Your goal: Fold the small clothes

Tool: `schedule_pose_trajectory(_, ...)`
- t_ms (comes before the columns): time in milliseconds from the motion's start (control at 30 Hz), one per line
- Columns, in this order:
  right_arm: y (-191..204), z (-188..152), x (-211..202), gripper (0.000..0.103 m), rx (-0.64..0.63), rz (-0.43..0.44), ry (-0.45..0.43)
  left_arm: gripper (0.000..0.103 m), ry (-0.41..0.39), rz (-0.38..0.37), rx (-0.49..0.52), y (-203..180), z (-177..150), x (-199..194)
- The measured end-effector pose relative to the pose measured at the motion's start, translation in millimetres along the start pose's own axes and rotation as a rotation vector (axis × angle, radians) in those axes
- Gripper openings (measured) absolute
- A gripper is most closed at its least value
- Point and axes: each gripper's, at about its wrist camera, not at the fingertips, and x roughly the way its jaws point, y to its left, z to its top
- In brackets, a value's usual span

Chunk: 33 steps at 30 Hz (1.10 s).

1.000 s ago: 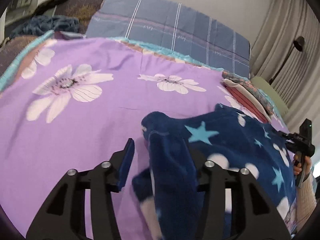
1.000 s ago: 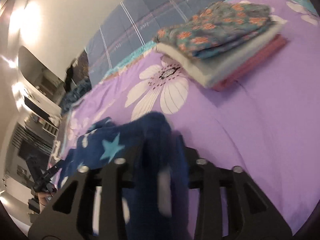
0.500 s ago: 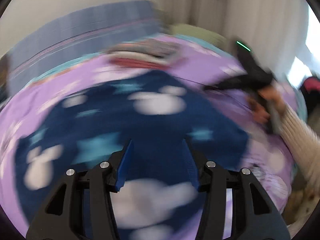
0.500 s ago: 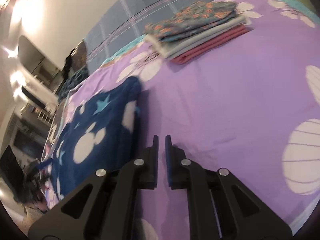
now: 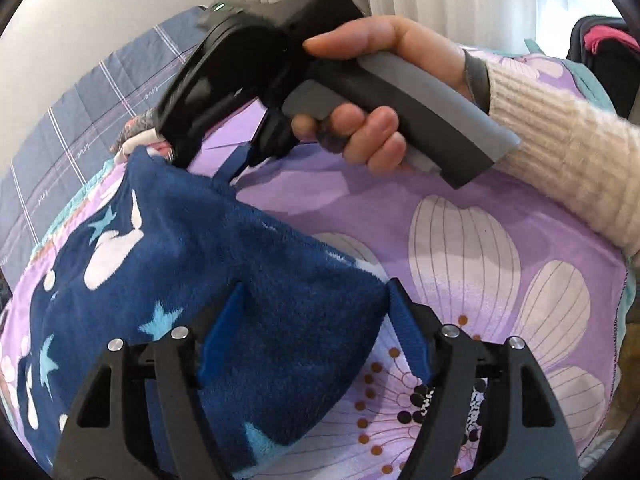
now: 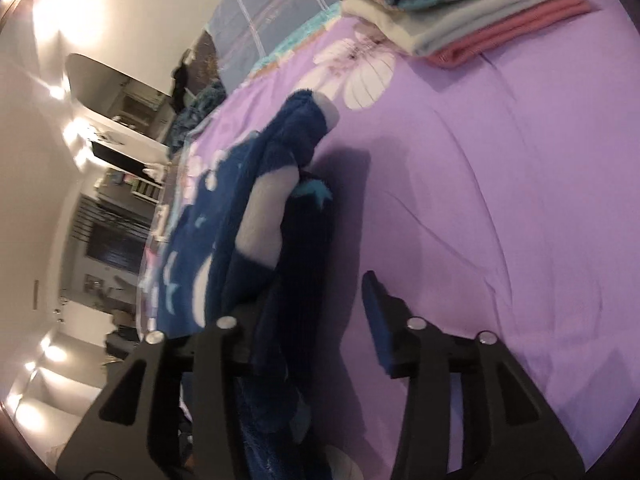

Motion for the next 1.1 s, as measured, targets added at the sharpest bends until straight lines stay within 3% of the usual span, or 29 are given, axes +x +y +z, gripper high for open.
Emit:
schedule_pose_trajectory(233, -10.7, -8.7, -17.6, 0.055, 0.019, 0.127, -0.054, 0.072, -0.004, -0.008, -0.01, 4.2, -11.4, -2.3)
schedule_pose_trajectory(400, 2.4, -3.8, 1.9, 0.062, -0.027, 0.103, 0.012, 0.072, -0.002, -0.013, -0.037, 3.1, -7.9, -0.4)
schedule_pose_trajectory(500, 16.4, 4.3, 17.1, 0.064, -0.056, 0.041, 0.046, 0.071, -0.002, 0.002, -0.028, 1.8, -6.5, 2.4)
schedule_pose_trajectory(533, 19.5, 7.1, 19.5, 0.051, -0.053, 0.005, 0.032, 0.07, -0.004, 0.006, -0.025, -0.2, -6.2, 2.4)
schedule_pose_trajectory(567, 22.5, 11.5, 19.8, 0.02, -0.051, -0.054, -0.008, 0.063, -0.009, 0.012, -0.015, -1.2, -6.0, 2.9)
schedule_pose_trajectory(600, 23.2, 15.1, 19.2, 0.012, -0.053, -0.09, -0.035, 0.053, -0.016, 0.02, -0.007, -1.8, -6.0, 2.7)
schedule_pose_trajectory(700, 11.8, 18.3, 17.7, 0.011, -0.021, -0.071, -0.079, 0.024, -0.03, 0.02, -0.008, 0.4, -6.7, 0.4)
schedule_pose_trajectory(733, 6.5, 16.6, 18.2, 0.011, -0.012, -0.074, -0.085, 0.021, -0.03, 0.0, -0.018, 2.2, -7.3, -0.8)
schedule_pose_trajectory(867, -14.7, 14.5, 15.6, 0.01, 0.05, 0.005, -0.118, 0.02, -0.031, 0.005, 0.036, -4.5, -11.3, -0.4)
schedule_pose_trajectory(1000, -12.4, 13.5, 14.9, 0.01, 0.018, -0.002, -0.125, 0.02, -0.026, 0.001, 0.033, -3.6, -10.9, 2.4)
schedule_pose_trajectory(1033, -12.2, 12.9, 14.0, 0.014, 0.013, 0.007, -0.127, 0.02, -0.026, -0.001, 0.029, -4.1, -10.6, 2.1)
schedule_pose_trajectory(1100, -15.6, 12.8, 9.6, 0.032, 0.035, 0.042, -0.116, 0.021, -0.029, 0.001, 0.026, -6.7, -11.3, -1.1)
